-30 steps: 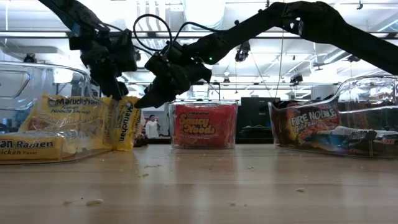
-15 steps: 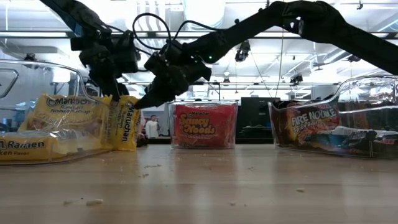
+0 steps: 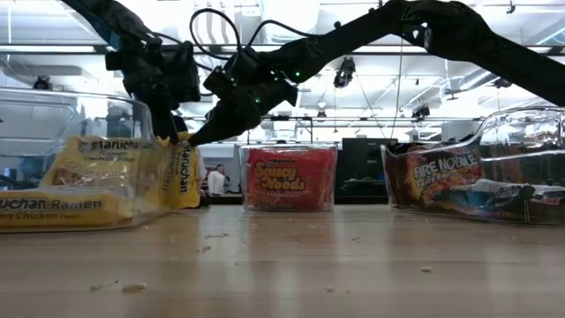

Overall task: Sort Maruchan noodles
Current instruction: Put the yellow pack noodle into the bottom left transparent bin

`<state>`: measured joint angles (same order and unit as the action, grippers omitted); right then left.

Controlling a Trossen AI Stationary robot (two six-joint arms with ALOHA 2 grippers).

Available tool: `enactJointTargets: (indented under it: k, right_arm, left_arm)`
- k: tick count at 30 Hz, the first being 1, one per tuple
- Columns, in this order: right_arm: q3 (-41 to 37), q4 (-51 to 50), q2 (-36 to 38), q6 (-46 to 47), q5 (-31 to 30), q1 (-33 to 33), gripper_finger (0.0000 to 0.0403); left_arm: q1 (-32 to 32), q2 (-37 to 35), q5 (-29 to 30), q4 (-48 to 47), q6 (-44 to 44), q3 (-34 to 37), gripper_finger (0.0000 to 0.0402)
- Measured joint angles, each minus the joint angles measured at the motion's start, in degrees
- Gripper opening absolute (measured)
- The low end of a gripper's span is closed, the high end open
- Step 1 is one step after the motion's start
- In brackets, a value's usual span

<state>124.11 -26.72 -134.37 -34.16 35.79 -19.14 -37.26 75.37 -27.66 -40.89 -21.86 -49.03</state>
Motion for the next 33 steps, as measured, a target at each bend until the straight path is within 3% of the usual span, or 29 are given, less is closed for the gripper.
enactJointTargets:
  k: [10,17,25,33]
  right_arm:
    - [0.0,0.0,0.0,-1.2,-0.4,0.0,0.0008]
    - [0.0,-0.2,0.0,-2.1,-3.5,-0.1,0.0008]
    - [0.0,-0.5,0.1,-2.7,-3.5,0.0,0.0008]
    - [0.1,-1.1,0.1,-2.6,-3.5,0.0,0.0008]
  left_arm:
    - [0.0,0.2,-0.3,2.2,0.3,-0.6,0.0187]
    - [0.0,3.1,3.9,3.7,0.1,-0.7,0.0187]
    - [0.0,4.5,4.3,4.5,0.5,-0.8,0.0186]
    - [0.0,4.3,4.5,4.5,0.4,-0.8,0.0125]
